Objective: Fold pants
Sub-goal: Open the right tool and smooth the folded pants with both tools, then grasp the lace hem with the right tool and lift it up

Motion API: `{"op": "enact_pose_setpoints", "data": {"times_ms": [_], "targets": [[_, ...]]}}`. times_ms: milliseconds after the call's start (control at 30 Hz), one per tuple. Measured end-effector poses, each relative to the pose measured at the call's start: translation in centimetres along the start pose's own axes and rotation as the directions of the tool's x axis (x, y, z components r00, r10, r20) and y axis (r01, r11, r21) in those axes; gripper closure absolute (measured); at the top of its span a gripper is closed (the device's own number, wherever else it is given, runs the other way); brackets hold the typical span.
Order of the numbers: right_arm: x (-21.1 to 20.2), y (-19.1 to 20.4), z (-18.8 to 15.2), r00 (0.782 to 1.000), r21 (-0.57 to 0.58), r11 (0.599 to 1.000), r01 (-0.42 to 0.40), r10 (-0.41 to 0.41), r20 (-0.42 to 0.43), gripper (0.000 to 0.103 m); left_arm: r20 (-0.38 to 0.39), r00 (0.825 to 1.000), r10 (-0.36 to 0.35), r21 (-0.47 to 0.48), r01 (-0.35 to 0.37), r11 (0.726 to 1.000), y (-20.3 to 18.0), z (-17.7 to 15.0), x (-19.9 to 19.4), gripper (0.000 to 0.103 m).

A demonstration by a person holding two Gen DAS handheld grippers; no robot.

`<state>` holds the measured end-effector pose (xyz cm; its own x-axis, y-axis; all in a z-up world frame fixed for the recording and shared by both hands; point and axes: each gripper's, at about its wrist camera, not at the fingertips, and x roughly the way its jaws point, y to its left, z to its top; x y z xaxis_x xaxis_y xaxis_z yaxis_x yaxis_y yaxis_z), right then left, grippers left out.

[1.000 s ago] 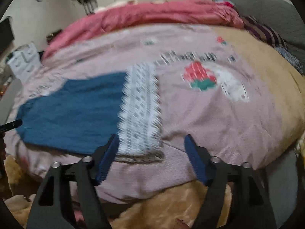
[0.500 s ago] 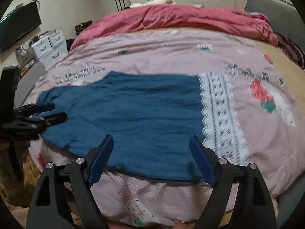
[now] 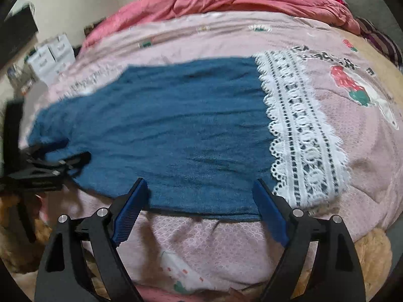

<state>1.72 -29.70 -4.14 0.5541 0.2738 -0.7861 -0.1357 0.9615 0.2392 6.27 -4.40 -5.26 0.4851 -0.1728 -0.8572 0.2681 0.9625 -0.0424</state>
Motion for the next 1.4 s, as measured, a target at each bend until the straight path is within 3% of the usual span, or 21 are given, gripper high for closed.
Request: {"op": "enact_pose_setpoints", "data": {"times_ms": [100, 200, 433, 533, 733, 900, 1100, 1233, 1367, 1400], "targets": [[-2.1, -1.5, -0.2, 0.999, 0.069, 0.997, -0.027, 0.024, 0.044, 0.018, -0.009, 1.000, 0.018, 0.027, -0.018, 0.999, -0.4, 0.0, -0.3, 0.008], [-4.2, -3.2, -0.5, 0.997, 0.112, 0.994, -0.002, -0.007, 0.076, 0.016, -0.027, 1.000, 0.014, 0.014, -0.014, 1.000, -0.4, 0.3, -0.6, 0.008], [-7.2, -6.2, -1.6, 0.992, 0.184, 0.982, 0.051, -0.071, 0.107, 0.016, 0.001, 0.999, -0.052, -0.018, 0.052, 0.998, -0.9, 1.3, -3.7, 0.008], [-7.7, -7.2, -2.0, 0.990, 0.213, 0.975, 0.069, -0.094, 0.108, 0.016, 0.022, 0.998, -0.060, 0.014, 0.060, 0.998, -1.8, 2.4, -5.0, 0.008], [-7.6, -8.7, -2.4, 0.991, 0.287, 0.957, 0.040, -0.074, 0.110, 0.016, 0.042, 0.987, -0.153, 0.135, 0.146, 0.980, -5.5, 5.8, -5.7, 0.008], [-7.0, -9.4, -2.4, 0.994, 0.327, 0.945, -0.003, -0.034, 0.108, 0.016, 0.076, 0.979, -0.190, 0.292, 0.160, 0.943, -10.4, 8.6, -5.7, 0.008], [-6.4, -9.7, -1.8, 0.992, 0.335, 0.942, -0.010, -0.032, 0.119, 0.016, 0.019, 0.973, -0.228, 0.376, 0.205, 0.904, -14.4, 12.3, -2.1, 0.008], [-5.8, -9.8, -1.7, 0.994, 0.335, 0.942, -0.006, -0.032, 0.108, 0.016, -0.045, 0.962, -0.270, 0.431, 0.262, 0.864, -17.0, 14.7, 0.7, 0.008], [-5.3, -10.2, -1.7, 0.994, 0.352, 0.936, -0.015, -0.023, 0.103, 0.016, -0.093, 0.936, -0.339, 0.513, 0.337, 0.789, -19.0, 16.9, 3.0, 0.009], [-5.2, -10.3, -1.7, 0.995, 0.357, 0.934, -0.018, -0.020, 0.102, 0.016, -0.106, 0.935, -0.339, 0.518, 0.343, 0.784, -19.3, 17.4, 3.5, 0.010]]}}
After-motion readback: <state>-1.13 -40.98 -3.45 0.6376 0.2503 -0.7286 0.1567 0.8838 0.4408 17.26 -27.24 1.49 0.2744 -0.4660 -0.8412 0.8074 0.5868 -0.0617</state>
